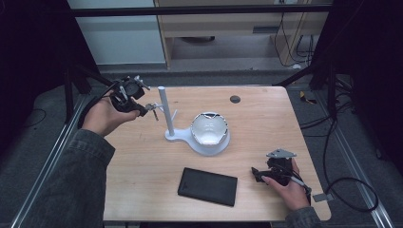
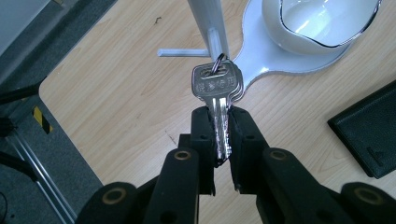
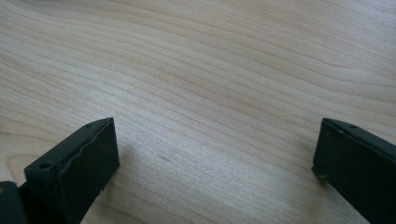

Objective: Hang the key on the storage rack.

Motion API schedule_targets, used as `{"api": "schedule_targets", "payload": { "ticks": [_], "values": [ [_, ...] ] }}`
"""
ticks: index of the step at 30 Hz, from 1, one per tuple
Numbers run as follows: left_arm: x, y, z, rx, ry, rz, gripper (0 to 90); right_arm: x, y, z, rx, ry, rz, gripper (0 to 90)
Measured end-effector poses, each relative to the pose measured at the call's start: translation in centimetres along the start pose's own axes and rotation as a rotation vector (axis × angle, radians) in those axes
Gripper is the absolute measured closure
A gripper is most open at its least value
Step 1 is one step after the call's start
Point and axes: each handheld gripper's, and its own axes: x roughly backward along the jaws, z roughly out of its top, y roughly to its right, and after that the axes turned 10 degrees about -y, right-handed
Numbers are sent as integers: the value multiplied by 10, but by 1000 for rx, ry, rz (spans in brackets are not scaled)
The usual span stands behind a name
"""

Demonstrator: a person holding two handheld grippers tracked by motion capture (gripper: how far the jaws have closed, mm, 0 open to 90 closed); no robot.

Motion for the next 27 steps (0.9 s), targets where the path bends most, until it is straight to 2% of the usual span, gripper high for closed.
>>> {"api": "schedule_targets", "payload": {
  "ticks": [16,20,21,23,24,27],
  "values": [
    [-16,-12,-4,56,13,-9,809,0,0,0,1,0,0,4],
    [-20,-13,-4,65,34,-12,805,0,0,0,1,0,0,4],
    [-22,-12,-5,68,53,-6,780,0,0,0,-1,0,1,3],
    [-23,-12,-6,65,61,0,714,0,0,0,0,0,0,4],
    [-23,-11,-8,60,67,4,714,0,0,0,0,0,0,4],
    [-27,-4,-18,31,69,28,610,0,0,0,1,0,0,3]
  ]
}}
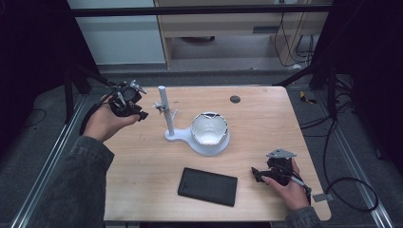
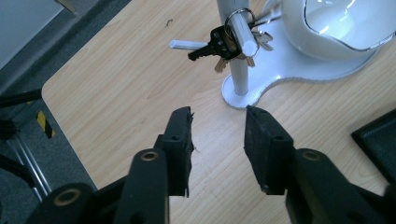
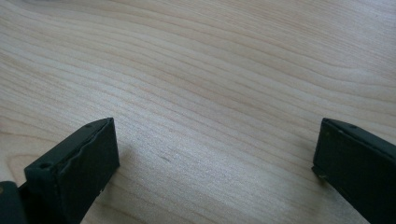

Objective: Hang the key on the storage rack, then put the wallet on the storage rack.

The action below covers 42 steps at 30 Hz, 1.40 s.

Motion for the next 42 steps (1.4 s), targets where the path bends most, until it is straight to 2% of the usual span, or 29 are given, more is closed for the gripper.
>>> {"api": "schedule_targets", "payload": {
  "ticks": [2,6,10,11,12,16,18,22,26,28,30,31,32,33,35,37,39,40,42],
  "values": [
    [-1,2,-3,-2,6,-3,590,0,0,0,0,0,0,4],
    [-10,14,-17,-7,18,2,492,0,0,0,0,1,-1,3],
    [-24,28,-31,-13,32,-4,373,0,0,0,0,1,0,4],
    [-24,28,-31,-13,32,-4,338,0,0,0,0,1,0,4],
    [-32,36,-37,-14,42,-9,303,0,0,0,-1,1,1,3],
    [-46,48,-46,-17,47,-40,226,0,0,0,0,0,-1,3],
    [-51,50,-48,-11,48,-47,149,0,0,0,-4,-1,-2,3],
    [-61,57,-54,-7,62,-72,84,0,0,0,-4,-1,-2,3],
    [-67,66,-61,-18,95,-102,68,0,0,0,-4,-1,-2,3],
    [-70,75,-65,-17,135,-106,71,0,0,0,-4,-1,-2,3],
    [-75,86,-68,-29,154,-112,78,0,0,0,-4,-1,-2,3],
    [-78,91,-69,-35,156,-113,86,0,0,0,-4,-1,-2,3],
    [-87,102,-71,-47,153,-112,101,1,0,0,-5,-1,-1,4],
    [-87,102,-71,-47,153,-112,114,1,0,0,-5,-1,-1,4],
    [-97,113,-74,-51,152,-117,118,1,0,-1,-1,1,-6,9],
    [-103,119,-75,-85,127,-125,146,2,0,-1,2,-4,-5,38],
    [-103,123,-78,-69,142,-119,162,4,-1,1,14,-7,-12,58],
    [-104,128,-83,-66,157,-143,184,9,-2,1,13,18,-14,69],
    [-106,132,-86,-66,159,-147,188,11,-3,1,12,28,-11,74]
  ]
}}
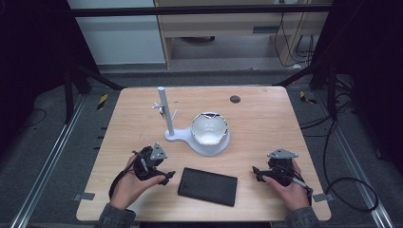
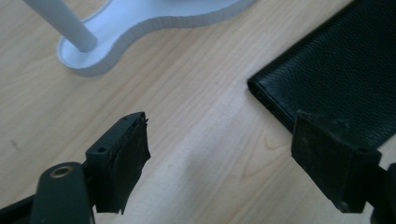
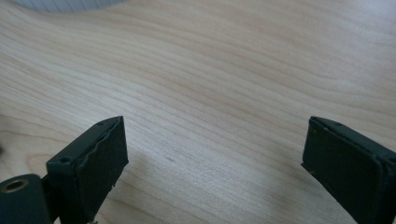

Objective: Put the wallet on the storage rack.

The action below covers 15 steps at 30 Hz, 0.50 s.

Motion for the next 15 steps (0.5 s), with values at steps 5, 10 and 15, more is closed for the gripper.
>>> {"api": "schedule_targets", "payload": {
  "ticks": [5,10,15],
  "values": [
    [-6,12,-14,16,1,-25,402,11,-9,-3,29,48,10,94],
    [-2,15,-30,35,13,-34,625,22,-20,-8,81,69,22,200],
    [2,12,-35,40,32,-77,862,22,-23,-7,111,63,22,302]
  ]
}}
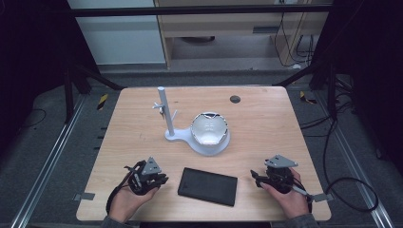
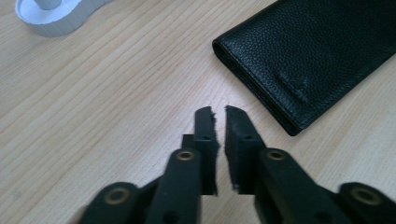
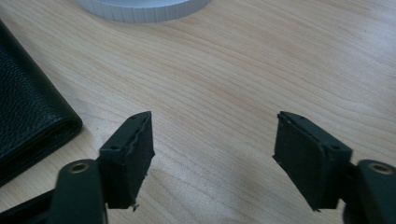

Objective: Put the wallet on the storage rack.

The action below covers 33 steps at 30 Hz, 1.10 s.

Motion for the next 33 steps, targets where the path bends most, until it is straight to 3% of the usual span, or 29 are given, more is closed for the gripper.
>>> {"api": "schedule_targets", "payload": {
  "ticks": [3,8,12,33],
  "values": [
    [-3,0,0,-6,-12,-53,896,-1,-1,1,10,-6,1,328],
    [-6,7,3,-36,-29,-87,899,-2,-2,1,16,-10,1,339],
    [-12,12,6,-70,-59,-90,900,-2,-1,1,30,-12,2,336],
    [-27,23,8,-145,-152,-81,899,-4,-3,1,43,-24,13,309]
  ]
}}
